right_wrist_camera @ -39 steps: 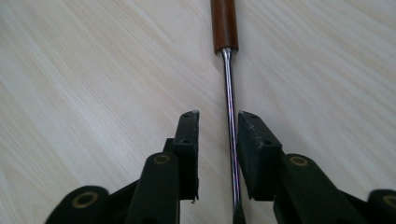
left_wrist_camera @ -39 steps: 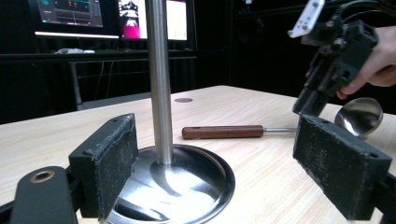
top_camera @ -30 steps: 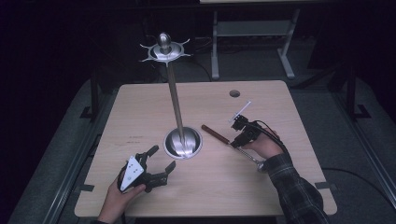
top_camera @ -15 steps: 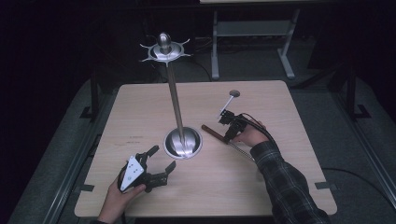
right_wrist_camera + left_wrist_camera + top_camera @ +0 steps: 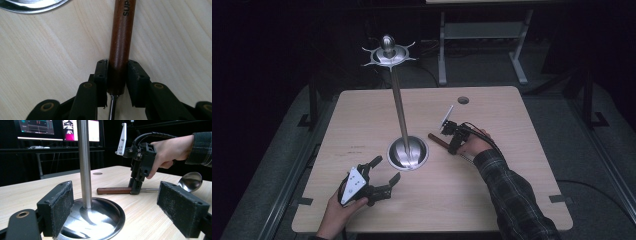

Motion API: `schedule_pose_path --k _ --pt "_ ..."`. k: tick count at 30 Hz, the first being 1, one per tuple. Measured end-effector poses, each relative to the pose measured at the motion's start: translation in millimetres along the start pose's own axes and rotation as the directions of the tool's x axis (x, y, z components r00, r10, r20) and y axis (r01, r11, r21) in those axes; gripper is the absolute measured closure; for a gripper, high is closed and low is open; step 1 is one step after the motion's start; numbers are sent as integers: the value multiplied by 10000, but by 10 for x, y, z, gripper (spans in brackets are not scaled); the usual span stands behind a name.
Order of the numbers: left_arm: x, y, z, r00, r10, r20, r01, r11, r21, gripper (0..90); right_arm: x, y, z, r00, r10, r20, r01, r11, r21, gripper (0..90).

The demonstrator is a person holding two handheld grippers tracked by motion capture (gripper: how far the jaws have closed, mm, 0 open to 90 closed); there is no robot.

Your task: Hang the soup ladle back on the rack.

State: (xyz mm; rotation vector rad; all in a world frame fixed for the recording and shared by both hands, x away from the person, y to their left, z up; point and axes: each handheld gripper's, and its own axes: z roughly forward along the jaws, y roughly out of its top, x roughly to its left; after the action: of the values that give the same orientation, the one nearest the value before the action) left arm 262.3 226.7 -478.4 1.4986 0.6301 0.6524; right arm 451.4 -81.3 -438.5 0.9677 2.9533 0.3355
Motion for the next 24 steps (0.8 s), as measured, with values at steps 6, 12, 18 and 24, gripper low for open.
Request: schedule_pose_path --k 6,12,18,24 --pt "0 0 0 10000 3 2 -3 10000 -3 134 21 3 1 9997 178 162 -178 9998 21 725" --pt "-1 0 2 10000 12 9 -12 10000 -23 134 38 5 5 9987 330 384 -329 9995 -23 736" --pt "-3 0 3 10000 -30 9 30 10000 -44 134 41 -2 -8 9982 414 429 -411 9991 -70 736" --pt "-6 0 6 10000 -30 11 31 10000 -78 134 13 -53 -181 9970 692 353 -663 9948 -775 736"
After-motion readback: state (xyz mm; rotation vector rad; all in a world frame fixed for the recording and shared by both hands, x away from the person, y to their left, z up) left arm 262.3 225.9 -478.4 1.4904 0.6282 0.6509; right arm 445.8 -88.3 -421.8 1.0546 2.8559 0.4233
